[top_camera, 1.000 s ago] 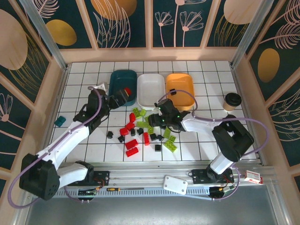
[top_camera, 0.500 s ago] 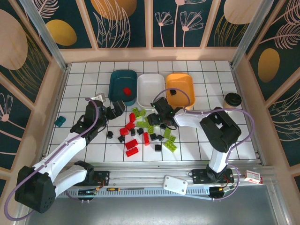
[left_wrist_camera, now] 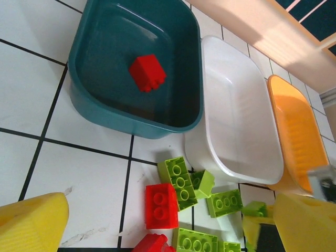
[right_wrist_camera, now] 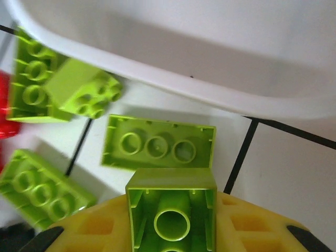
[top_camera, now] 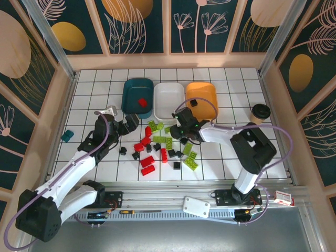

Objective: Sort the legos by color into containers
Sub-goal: Pick up the lego from the center of the table, then place the lego in the container.

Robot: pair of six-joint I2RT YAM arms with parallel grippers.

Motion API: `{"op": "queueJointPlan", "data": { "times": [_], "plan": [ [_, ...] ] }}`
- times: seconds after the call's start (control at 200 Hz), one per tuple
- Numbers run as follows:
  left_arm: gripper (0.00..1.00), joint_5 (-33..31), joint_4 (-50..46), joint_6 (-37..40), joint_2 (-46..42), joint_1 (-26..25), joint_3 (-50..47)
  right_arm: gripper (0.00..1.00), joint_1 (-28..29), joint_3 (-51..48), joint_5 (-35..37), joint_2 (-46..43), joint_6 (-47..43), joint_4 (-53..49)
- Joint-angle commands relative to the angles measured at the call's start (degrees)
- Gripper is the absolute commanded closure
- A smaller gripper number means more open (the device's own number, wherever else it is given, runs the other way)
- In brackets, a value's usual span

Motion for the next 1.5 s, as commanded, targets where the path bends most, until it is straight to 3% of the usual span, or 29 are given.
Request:
{"op": "queueJointPlan", "data": {
  "times": [0.0, 0.19, 0.611, 0.696, 0.766, 0.861, 0.976, 1.291, 1.491],
  "plan": [
    [0.01, -2.11, -0.66, -0.81, -2.54, 0.07, -1.43, 0.78, -0.10, -0.24, -1.97, -7.69, -0.14, 1.36],
    [0.01, -2.06, -0.94, -0.90, -2.88, 0.07, -2.54, 0.78, -2.07, 6.50, -4.78, -8.07, 0.28, 1.42],
    [0.01, -2.71, -3.82, -1.84, -6.77, 0.07, -5.49, 0.75, -9.50, 37.12, -1.34, 21.98, 2.57, -5.51],
    [0.01, -2.77, -4.21, -2.04, -7.60, 0.07, -6.03, 0.66, -9.49, 41.04, -1.37, 25.06, 2.45, -7.03],
    [0.01, -2.76, -4.39, -2.07, -7.87, 0.07, -6.25, 0.46, -9.41, 43.31, -1.14, 26.38, 2.48, -8.19],
    [0.01, -2.69, -4.28, -1.99, -7.80, 0.07, -6.33, 0.38, -9.41, 44.16, -0.72, 25.50, 2.57, -8.73],
    [0.01, -2.29, -4.00, -1.96, -7.71, 0.07, -6.32, 0.37, -8.92, 40.37, 0.20, 19.95, 3.34, -7.91],
    [0.01, -0.99, -2.08, -2.38, -7.90, 0.07, -8.26, 0.38, -3.50, 7.44, 8.91, -6.02, 13.43, -5.75],
    [0.01, -0.22, 0.53, -2.81, -6.39, 0.07, -9.96, 0.39, -1.18, -9.75, 10.75, -15.01, 23.57, -2.65]
  ]
}}
